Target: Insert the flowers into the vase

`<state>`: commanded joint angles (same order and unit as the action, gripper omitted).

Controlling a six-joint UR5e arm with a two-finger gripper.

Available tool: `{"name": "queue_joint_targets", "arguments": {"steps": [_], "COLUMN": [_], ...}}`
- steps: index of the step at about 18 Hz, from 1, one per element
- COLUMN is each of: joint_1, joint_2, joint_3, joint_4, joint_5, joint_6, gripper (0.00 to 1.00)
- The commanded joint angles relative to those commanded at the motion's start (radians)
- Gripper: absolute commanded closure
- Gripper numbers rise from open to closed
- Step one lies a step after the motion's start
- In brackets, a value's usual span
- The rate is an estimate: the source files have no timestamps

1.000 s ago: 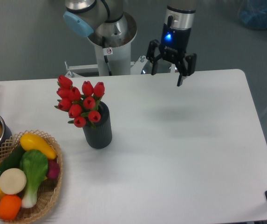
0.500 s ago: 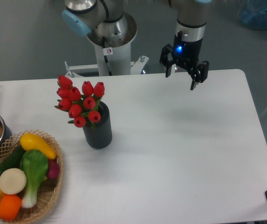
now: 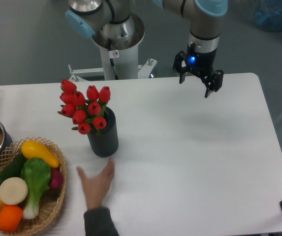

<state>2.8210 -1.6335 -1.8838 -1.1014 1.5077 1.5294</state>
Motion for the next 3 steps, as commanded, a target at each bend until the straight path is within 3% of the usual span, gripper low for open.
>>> {"name": "queue_joint_targets", "arguments": {"steps": [3], "joint_1": [-0.002], "joint_2": [-0.019], "joint_3": [0.006], "joint_4": [0.003], "joint_5": [0.049], "joint_6": [-0.002], "gripper": [0.00]}}
